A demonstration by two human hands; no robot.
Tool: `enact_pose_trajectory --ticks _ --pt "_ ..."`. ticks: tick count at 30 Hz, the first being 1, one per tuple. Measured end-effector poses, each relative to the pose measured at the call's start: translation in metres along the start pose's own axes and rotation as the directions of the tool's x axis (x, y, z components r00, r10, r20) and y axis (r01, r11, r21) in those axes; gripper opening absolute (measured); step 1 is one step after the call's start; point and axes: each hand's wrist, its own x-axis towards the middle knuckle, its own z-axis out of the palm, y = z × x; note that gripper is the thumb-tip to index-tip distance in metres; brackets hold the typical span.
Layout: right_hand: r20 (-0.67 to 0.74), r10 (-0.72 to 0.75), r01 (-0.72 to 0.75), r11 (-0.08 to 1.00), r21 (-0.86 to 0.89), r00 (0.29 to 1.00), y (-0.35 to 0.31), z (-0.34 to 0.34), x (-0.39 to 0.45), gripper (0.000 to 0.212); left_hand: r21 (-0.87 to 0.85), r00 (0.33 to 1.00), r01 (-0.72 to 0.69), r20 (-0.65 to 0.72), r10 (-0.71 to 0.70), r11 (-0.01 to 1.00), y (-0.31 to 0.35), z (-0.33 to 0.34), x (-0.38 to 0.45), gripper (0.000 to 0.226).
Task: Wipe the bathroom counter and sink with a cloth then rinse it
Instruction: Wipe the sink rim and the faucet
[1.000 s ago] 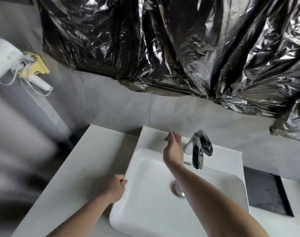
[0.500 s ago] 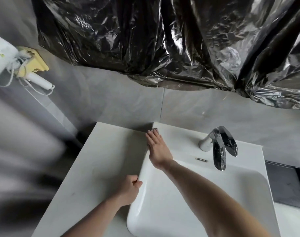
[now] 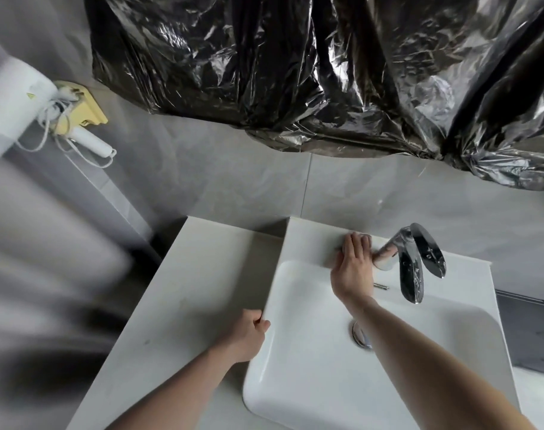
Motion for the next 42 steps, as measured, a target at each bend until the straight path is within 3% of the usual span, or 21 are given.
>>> enact_pose_trajectory --ticks 2,6,8,10,13,19,23,25,28,35,42 --pt "0.011 0.045 -0.046 0.998 0.046 0.999 -0.021 0.016 -0.002 0.047 -0.011 1.000 -0.001 0.007 0.001 1.000 0.000 -0.001 0.001 0.045" --pt "0.151 -0.264 0.239 0.957 0.162 0.953 -0.061 0.043 -0.027 0.063 -0.054 0.999 -0.017 0.028 0.019 0.998 -0.001 -0.003 0.000 0.035" --pt "0.185 -0.318 0.277 0.936 0.219 0.930 -0.075 0.047 -0.048 0.072 -0.063 0.999 -0.039 0.026 0.041 0.997 -0.002 -0.003 -0.002 0.036" --pt "0.219 -0.324 0.257 0.923 0.286 0.920 -0.078 0.047 -0.071 0.074 -0.101 0.997 -0.067 0.035 0.071 0.993 -0.004 -0.003 -0.005 0.037" --pt "0.323 -0.247 0.124 0.926 0.356 0.914 -0.073 0.040 -0.108 0.060 -0.184 0.989 -0.085 0.104 0.105 0.979 -0.010 -0.008 -0.012 0.025" --pt "0.421 -0.249 0.017 0.876 0.483 0.872 -0.075 0.022 -0.161 0.021 -0.443 0.968 0.088 0.248 0.027 0.892 -0.023 -0.008 -0.027 0.041" --pt "0.546 -0.350 -0.003 0.840 0.543 0.761 -0.085 -0.014 -0.197 0.029 -0.493 0.968 0.146 0.251 -0.021 0.858 -0.018 -0.010 -0.030 0.044" --pt "0.661 -0.340 -0.049 0.867 0.497 0.669 -0.081 -0.022 -0.226 0.024 -0.503 0.969 0.162 0.245 -0.040 0.849 -0.016 -0.009 -0.030 0.041" --pt "0.749 -0.260 -0.060 0.927 0.371 0.609 -0.079 -0.042 -0.244 0.039 -0.457 0.966 0.177 0.251 -0.064 0.872 -0.016 -0.010 -0.028 0.035" --pt "0.787 -0.094 -0.067 0.983 0.169 0.609 -0.030 -0.102 -0.253 0.042 -0.245 0.994 0.010 0.107 0.017 0.969 -0.014 -0.002 -0.033 0.030" --pt "0.736 0.177 -0.128 0.984 -0.123 0.654 0.066 -0.167 -0.272 0.039 -0.089 0.998 -0.025 0.050 0.030 0.996 -0.011 -0.002 -0.038 0.023"
